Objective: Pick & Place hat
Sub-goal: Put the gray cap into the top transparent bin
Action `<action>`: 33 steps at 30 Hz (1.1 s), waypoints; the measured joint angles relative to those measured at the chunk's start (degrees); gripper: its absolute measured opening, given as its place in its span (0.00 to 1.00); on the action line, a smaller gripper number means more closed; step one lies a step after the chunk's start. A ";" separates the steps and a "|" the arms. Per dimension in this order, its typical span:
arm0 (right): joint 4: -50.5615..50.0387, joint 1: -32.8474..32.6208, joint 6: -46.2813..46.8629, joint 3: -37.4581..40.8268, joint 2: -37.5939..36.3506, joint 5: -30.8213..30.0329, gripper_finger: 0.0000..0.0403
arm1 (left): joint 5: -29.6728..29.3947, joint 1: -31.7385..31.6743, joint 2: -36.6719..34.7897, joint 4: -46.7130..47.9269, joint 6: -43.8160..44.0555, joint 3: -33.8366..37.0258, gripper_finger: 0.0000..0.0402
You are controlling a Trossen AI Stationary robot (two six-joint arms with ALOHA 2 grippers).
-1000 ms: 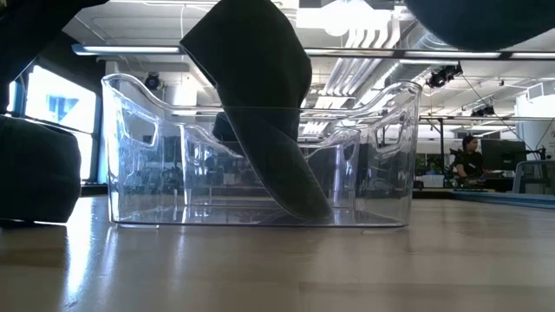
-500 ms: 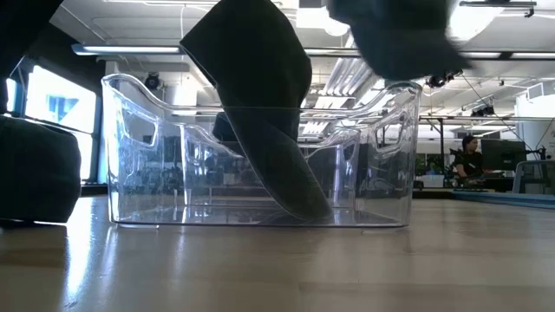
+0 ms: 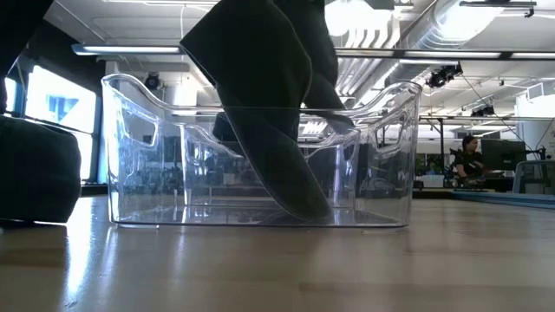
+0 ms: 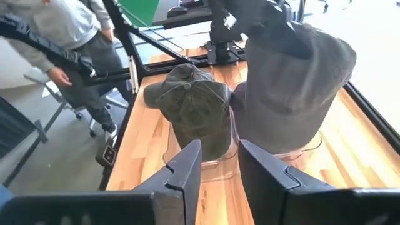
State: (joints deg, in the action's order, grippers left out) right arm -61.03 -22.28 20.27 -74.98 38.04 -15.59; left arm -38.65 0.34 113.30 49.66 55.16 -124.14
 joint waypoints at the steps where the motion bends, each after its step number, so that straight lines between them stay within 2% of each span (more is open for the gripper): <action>1: 0.00 0.00 -0.82 0.00 -0.02 0.32 0.25 | -2.40 0.14 0.64 0.82 2.34 -0.03 0.00; 3: -0.01 0.00 -2.16 0.00 0.00 1.06 0.25 | -6.13 0.20 1.86 2.31 6.16 0.00 0.00; 7: -0.63 0.00 -4.06 0.03 -0.27 2.98 0.24 | -8.07 0.88 3.01 2.41 11.08 0.07 0.00; 16: -4.12 0.00 -5.35 0.04 -1.42 5.18 0.24 | -15.06 3.48 3.12 5.20 14.56 0.06 0.00; 23: -5.12 0.00 -5.36 0.04 -2.05 7.21 0.24 | -14.38 3.43 3.16 7.60 15.55 0.02 0.00; 33: -6.10 0.00 -5.28 0.04 -2.73 7.65 0.24 | -13.46 3.43 8.02 4.15 13.69 0.05 0.00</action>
State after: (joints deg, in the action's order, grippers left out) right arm -67.13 -22.28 14.99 -74.94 35.32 -7.94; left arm -52.11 3.77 121.32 53.80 68.84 -124.08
